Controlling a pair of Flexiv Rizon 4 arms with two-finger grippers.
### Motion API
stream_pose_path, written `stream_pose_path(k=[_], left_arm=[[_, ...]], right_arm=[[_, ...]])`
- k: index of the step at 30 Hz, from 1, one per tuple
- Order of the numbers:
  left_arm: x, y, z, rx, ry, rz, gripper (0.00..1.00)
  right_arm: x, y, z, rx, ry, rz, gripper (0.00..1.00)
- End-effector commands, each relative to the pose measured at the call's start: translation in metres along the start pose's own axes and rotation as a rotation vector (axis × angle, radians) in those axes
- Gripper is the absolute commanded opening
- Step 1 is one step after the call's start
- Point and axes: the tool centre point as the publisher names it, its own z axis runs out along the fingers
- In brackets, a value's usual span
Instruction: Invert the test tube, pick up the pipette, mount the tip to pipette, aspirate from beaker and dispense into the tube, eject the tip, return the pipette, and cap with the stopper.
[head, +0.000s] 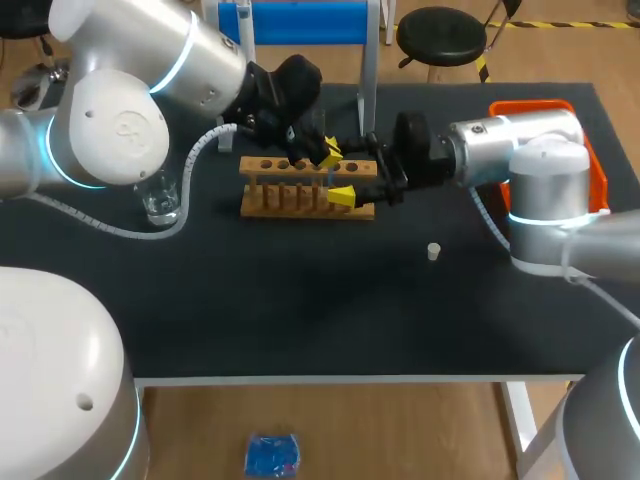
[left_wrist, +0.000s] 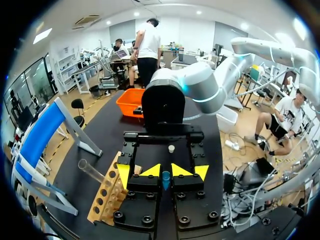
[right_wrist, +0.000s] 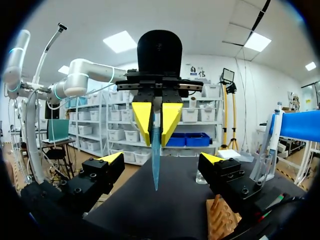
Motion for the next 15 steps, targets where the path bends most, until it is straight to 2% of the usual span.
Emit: stream_pose_path(k=[1, 11, 15], left_arm=[[-0.0005, -0.0008, -0.0004, -0.005, 0.001, -0.001, 0.0], [-0.0005, -0.0008, -0.0004, -0.005, 0.001, -0.001, 0.0], [-0.0005, -0.0008, -0.0004, -0.005, 0.001, -0.001, 0.0]], right_arm=[[-0.0023, -0.0011, 0.0003, -0.008, 0.003, -0.001, 1.0], [-0.0021, 0.0028, 0.002, 0.001, 0.005, 0.003, 1.0], [-0.001, 0.0044, 0.0035, 0.005, 0.005, 0.011, 0.88]])
